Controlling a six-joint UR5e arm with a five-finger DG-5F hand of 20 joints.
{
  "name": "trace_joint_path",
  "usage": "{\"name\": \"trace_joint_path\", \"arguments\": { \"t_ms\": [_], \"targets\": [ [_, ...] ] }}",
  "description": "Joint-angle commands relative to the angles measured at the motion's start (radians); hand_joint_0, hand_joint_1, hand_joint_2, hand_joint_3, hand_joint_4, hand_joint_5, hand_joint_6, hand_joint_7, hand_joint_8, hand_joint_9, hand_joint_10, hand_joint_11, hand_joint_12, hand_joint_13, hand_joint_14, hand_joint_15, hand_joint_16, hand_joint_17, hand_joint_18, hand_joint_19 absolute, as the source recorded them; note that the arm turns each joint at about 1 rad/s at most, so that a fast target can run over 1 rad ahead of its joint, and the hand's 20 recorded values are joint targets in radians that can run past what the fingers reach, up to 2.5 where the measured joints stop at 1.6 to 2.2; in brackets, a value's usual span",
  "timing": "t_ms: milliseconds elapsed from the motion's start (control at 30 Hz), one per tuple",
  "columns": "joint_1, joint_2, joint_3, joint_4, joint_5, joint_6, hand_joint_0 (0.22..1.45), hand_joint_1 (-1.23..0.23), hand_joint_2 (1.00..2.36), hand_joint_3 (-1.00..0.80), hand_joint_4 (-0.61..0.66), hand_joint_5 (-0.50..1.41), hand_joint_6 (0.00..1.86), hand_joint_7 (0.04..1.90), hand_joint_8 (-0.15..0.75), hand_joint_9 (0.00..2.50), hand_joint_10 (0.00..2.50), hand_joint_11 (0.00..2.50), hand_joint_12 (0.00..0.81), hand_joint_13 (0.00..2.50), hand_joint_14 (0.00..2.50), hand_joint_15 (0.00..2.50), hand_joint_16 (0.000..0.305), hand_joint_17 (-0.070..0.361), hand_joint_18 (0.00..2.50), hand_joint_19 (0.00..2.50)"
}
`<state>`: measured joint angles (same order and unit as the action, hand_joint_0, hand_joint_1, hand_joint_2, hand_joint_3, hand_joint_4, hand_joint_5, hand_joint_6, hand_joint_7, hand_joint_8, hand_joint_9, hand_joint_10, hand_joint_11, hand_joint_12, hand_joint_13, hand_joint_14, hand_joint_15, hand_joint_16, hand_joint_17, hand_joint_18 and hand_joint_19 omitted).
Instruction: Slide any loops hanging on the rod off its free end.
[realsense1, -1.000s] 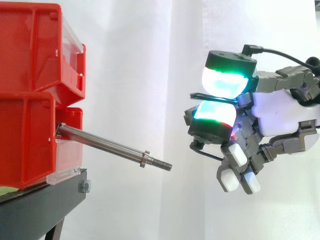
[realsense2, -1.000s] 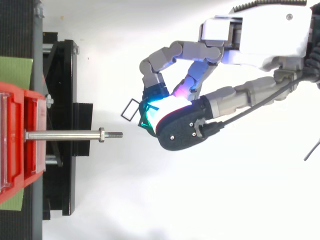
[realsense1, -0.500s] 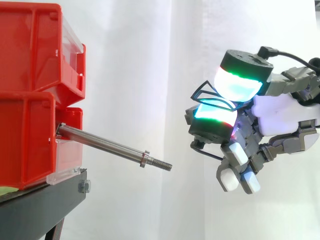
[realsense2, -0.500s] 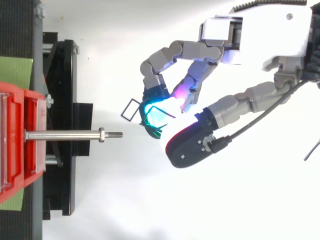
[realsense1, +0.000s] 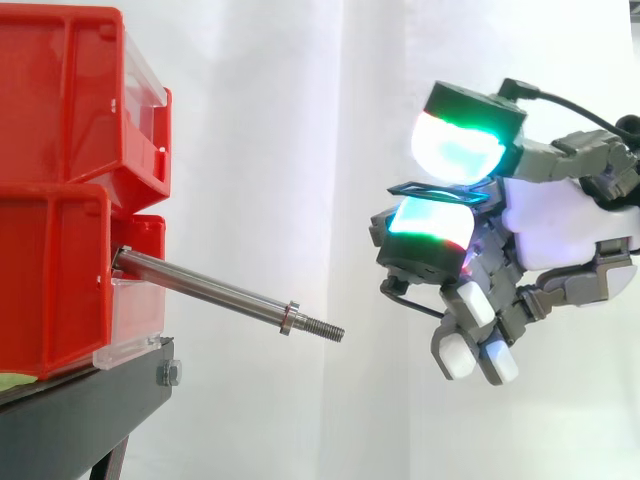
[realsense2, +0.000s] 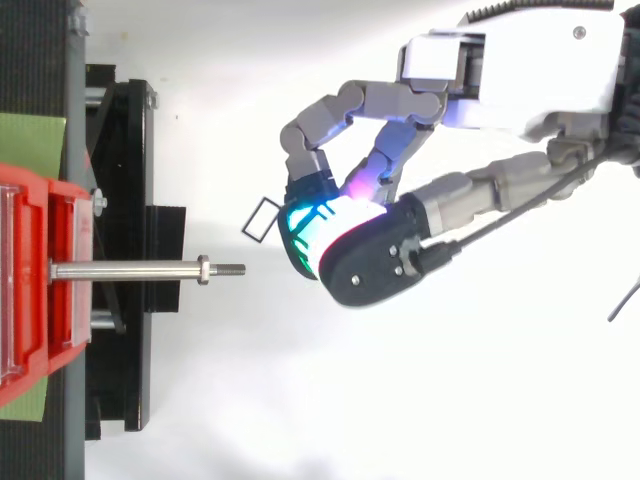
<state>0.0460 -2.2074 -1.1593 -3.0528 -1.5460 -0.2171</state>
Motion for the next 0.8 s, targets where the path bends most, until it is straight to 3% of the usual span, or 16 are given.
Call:
{"name": "trace_joint_path", "arguments": {
  "t_ms": [0, 133, 500, 767],
  "targets": [
    [0.000, 0.000, 0.000, 0.003, 0.001, 0.002, 0.59, -0.38, 1.00, -0.46, 0.21, -0.14, 0.75, 1.35, 0.362, 1.10, 0.02, 0.58, 0.398, 0.93, 0.01, 0.32, 0.065, 0.145, 0.86, 0.65],
    [0.000, 0.000, 0.000, 0.003, 0.000, 0.013, 0.59, -0.37, 1.00, -0.45, 0.22, -0.14, 0.74, 1.35, 0.363, 1.10, 0.02, 0.58, 0.400, 0.93, 0.01, 0.33, 0.065, 0.145, 0.86, 0.66],
    [0.000, 0.000, 0.000, 0.006, 0.001, 0.018, 0.59, -0.71, 1.03, -0.16, 0.24, -0.21, 0.83, 1.33, 0.358, 0.97, 0.02, 0.59, 0.404, 0.88, 0.01, 0.32, 0.067, 0.150, 0.84, 0.63],
    [0.002, 0.000, 0.000, 0.006, 0.000, 0.018, 0.63, -0.78, 1.01, -0.33, 0.23, -0.21, 0.83, 1.29, 0.339, 0.93, 0.02, 0.60, 0.393, 0.85, 0.01, 0.30, 0.065, 0.147, 0.83, 0.61]
  ]
}}
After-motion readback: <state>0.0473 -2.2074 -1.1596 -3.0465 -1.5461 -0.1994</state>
